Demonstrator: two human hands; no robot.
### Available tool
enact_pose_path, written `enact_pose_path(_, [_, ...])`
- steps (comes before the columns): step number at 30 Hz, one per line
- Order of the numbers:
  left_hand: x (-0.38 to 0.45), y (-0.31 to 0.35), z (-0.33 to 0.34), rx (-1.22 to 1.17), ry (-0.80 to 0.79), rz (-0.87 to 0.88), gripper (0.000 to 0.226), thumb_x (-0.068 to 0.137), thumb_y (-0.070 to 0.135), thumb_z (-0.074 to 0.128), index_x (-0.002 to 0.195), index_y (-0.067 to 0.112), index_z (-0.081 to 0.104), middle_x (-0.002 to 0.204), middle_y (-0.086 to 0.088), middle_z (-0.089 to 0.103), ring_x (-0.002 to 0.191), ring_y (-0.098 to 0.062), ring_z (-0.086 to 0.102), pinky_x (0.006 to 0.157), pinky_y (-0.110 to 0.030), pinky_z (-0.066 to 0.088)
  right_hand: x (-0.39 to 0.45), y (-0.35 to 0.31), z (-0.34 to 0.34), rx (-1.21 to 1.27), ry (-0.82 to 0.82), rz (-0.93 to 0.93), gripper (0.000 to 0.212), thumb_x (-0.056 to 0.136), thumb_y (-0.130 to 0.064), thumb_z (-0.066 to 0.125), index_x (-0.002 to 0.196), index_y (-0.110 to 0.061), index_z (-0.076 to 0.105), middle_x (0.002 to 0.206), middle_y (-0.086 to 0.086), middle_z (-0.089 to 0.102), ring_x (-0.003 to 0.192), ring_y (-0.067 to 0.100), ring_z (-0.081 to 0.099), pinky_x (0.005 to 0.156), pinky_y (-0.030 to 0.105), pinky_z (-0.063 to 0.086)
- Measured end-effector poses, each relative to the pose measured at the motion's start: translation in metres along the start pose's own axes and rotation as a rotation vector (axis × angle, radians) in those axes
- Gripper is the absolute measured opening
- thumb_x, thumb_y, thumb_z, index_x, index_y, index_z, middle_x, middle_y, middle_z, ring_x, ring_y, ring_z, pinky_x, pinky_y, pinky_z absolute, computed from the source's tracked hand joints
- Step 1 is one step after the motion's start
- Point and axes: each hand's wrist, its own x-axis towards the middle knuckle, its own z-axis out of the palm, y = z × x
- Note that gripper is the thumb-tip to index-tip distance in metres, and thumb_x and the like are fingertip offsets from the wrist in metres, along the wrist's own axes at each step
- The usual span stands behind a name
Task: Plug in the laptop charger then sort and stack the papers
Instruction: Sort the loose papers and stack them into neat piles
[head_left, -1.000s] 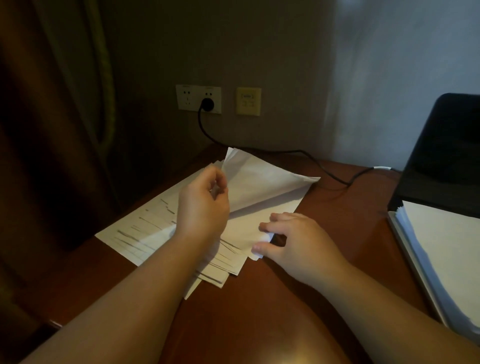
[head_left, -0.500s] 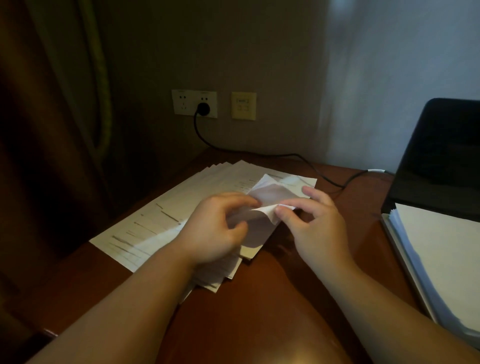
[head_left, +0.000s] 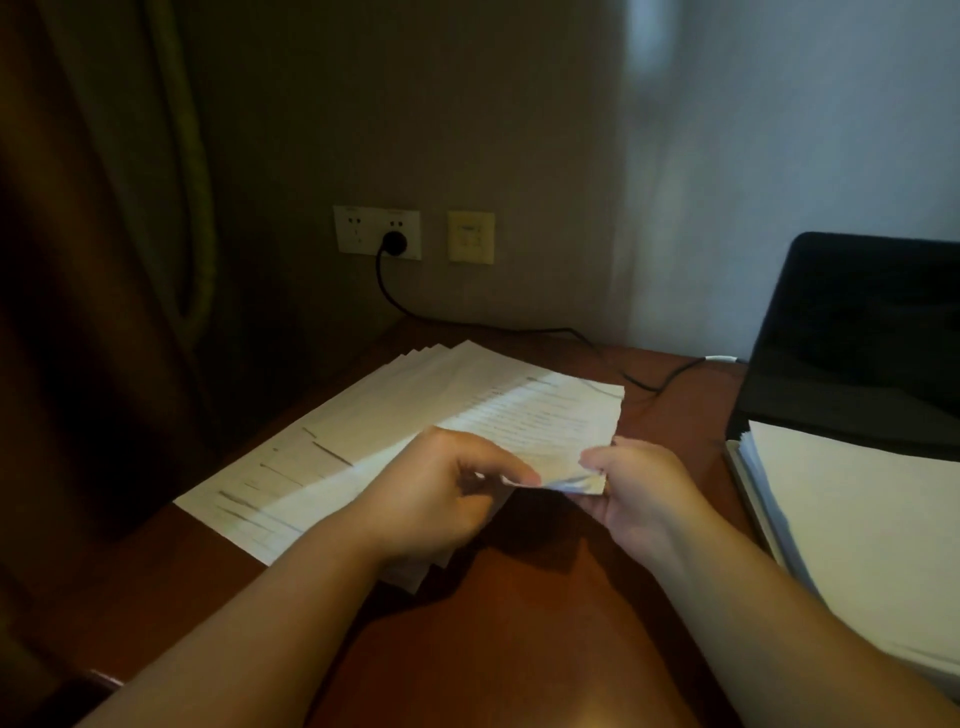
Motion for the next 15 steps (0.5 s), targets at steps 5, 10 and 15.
enact_pose_path(5, [0.008, 0.010, -0.014, -0.396, 0.095, -0.161, 0.016, 0.094, 0.033, 0.060, 0.104, 0.040, 0.070, 0.112, 0.008, 0.069, 0.104, -0.012, 0.067, 0.094, -0.040, 0.056, -0.015, -0.014, -0.007, -0.106, 0.002, -0.095, 0.050, 0.088, 0.020, 0.040, 0.092, -0.024, 0.062, 0.086, 0.006, 0.071, 0.085, 0.035, 0.072, 0.073, 0.056, 0.059])
enact_pose_path(10, [0.020, 0.020, -0.026, -0.562, 0.408, -0.627, 0.046, 0.094, 0.017, 0.066, 0.135, 0.033, 0.052, 0.109, 0.007, 0.057, 0.095, -0.014, 0.063, 0.074, -0.026, 0.059, -0.033, -0.028, -0.015, -0.160, -0.108, -0.201, 0.047, 0.092, 0.013, 0.047, 0.100, -0.031, 0.063, 0.077, -0.008, 0.073, 0.065, 0.015, 0.073, 0.053, 0.037, 0.060])
enact_pose_path(15, [0.016, 0.027, -0.046, -0.996, 0.178, -0.872, 0.036, 0.089, 0.013, 0.068, 0.125, 0.012, 0.058, 0.097, -0.014, 0.076, 0.086, -0.032, 0.075, 0.080, -0.047, 0.059, -0.045, -0.033, -0.027, -0.213, -0.095, -0.365, 0.045, 0.095, 0.002, 0.055, 0.122, -0.033, 0.060, 0.078, -0.023, 0.071, 0.069, -0.005, 0.069, 0.045, 0.026, 0.054])
